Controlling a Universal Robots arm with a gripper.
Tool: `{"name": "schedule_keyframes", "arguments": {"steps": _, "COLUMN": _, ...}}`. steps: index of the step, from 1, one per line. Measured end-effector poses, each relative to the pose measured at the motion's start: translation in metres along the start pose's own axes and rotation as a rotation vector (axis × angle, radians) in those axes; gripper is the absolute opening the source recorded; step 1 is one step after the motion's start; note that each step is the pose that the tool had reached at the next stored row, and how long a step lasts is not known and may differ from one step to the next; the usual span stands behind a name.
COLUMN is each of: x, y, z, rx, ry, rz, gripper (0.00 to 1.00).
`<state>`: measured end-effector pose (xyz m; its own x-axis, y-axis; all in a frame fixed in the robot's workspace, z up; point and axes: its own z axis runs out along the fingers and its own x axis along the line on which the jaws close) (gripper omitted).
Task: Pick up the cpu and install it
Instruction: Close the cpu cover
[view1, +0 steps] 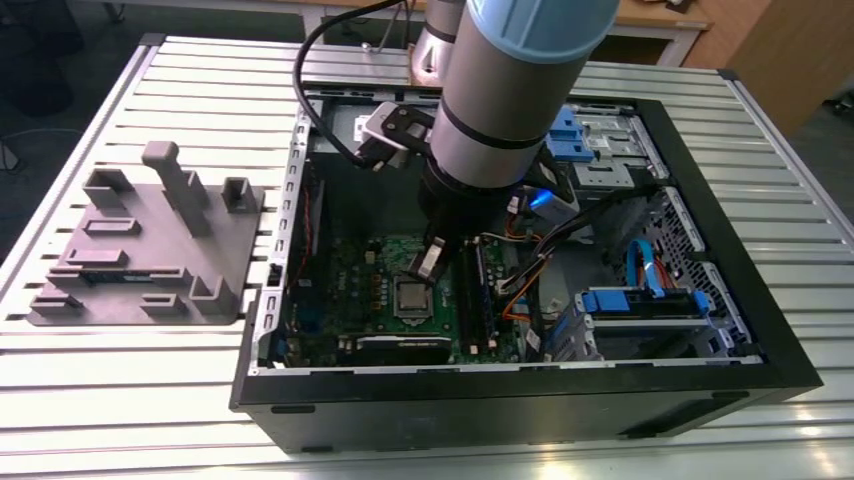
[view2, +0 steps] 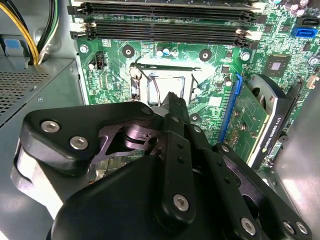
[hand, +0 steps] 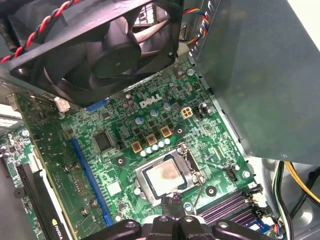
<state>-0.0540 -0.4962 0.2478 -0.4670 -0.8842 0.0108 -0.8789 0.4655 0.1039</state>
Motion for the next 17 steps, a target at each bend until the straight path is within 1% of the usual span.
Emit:
{"name": "schedule_keyframes", "arguments": {"steps": 7, "x": -0.0004, "y": 0.0002, "z": 0.0002, "rx": 0.0001, "ry": 0.0000, "rz": 0.000, "gripper": 0.10}}
{"name": "schedule_keyframes", "arguments": {"steps": 12, "x": -0.0079, "y": 0.0042, "z": 0.0005, "rx": 0.0003, "ry": 0.0003, "rz": 0.000, "gripper": 0.10}}
{"name": "schedule_keyframes", "arguments": {"steps": 17, "x": -0.0099, "y": 0.0053, "z": 0.0005, "rx": 0.0003, "ry": 0.0005, "rz": 0.000, "gripper": 0.10}}
